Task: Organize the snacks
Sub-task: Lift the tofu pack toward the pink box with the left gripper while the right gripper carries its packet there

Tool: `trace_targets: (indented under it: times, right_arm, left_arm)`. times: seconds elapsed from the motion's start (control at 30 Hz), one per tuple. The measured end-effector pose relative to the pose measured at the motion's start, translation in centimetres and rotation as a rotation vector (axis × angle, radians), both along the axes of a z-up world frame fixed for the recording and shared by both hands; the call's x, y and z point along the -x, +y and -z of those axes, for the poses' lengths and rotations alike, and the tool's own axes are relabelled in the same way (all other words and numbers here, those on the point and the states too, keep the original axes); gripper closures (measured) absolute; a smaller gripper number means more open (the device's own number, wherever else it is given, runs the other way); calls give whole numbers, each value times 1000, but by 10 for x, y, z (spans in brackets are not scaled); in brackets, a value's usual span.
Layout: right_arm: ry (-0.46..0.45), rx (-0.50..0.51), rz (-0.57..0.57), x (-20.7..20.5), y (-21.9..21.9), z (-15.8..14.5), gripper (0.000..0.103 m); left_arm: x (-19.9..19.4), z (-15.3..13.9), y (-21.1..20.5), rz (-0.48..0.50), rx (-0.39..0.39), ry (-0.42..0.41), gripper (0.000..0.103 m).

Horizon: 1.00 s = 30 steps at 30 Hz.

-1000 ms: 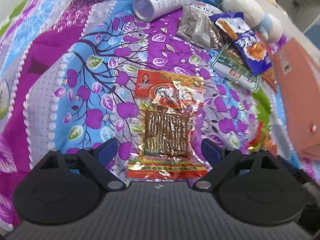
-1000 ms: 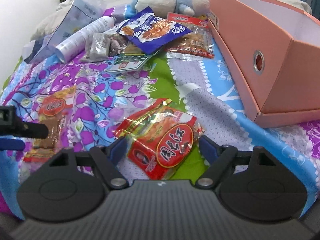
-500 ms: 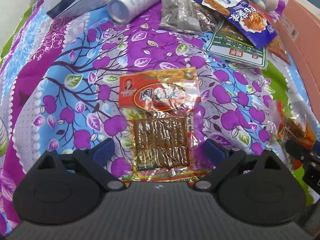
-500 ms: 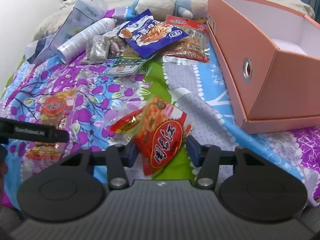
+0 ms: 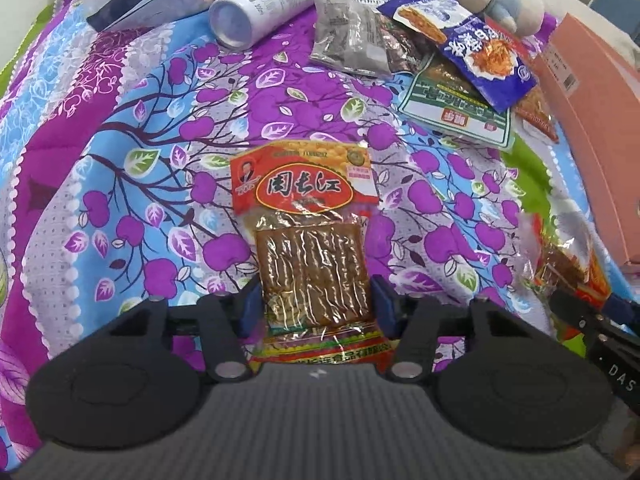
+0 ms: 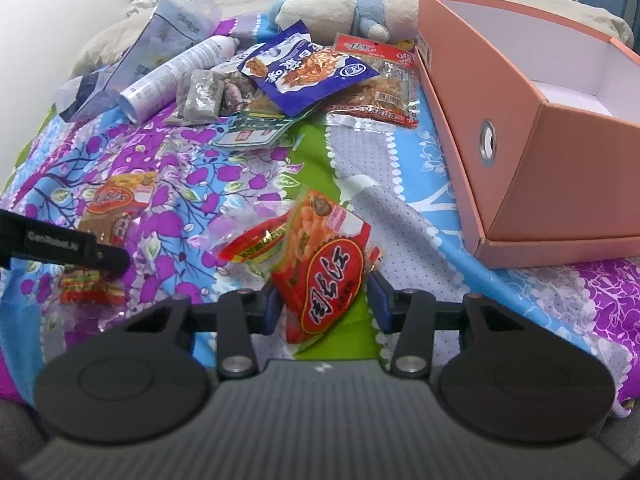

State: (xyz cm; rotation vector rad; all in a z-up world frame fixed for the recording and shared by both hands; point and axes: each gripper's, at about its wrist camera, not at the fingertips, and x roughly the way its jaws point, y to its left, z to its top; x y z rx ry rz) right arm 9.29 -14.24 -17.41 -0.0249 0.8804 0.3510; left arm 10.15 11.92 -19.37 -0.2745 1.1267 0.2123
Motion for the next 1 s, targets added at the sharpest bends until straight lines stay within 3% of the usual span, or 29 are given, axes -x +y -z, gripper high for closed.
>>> trace_targets:
  times: [0.43, 0.5, 0.53, 0.57, 0.8, 1.0]
  right_arm:
    - [5, -15, 9, 1, -3, -12, 60]
    - [4, -19, 9, 1, -4, -14, 62]
    - [3, -22, 8, 1, -4, -16, 78]
    - [3, -23, 6, 1, -4, -17, 81]
    - [29, -39, -10, 1, -4, -13, 86]
    - [0, -53, -1, 4, -10, -24, 90]
  left_arm:
    - [15, -37, -1, -32, 53, -71, 43]
    - [15, -45, -3, -27, 57, -84, 43]
    - [15, -50, -3, -26, 58, -92, 43]
    - [16, -54, -4, -30, 58, -101, 42]
    - [19, -62, -6, -36, 72, -116, 42]
    - [25, -71, -11, -33, 77, -127, 42]
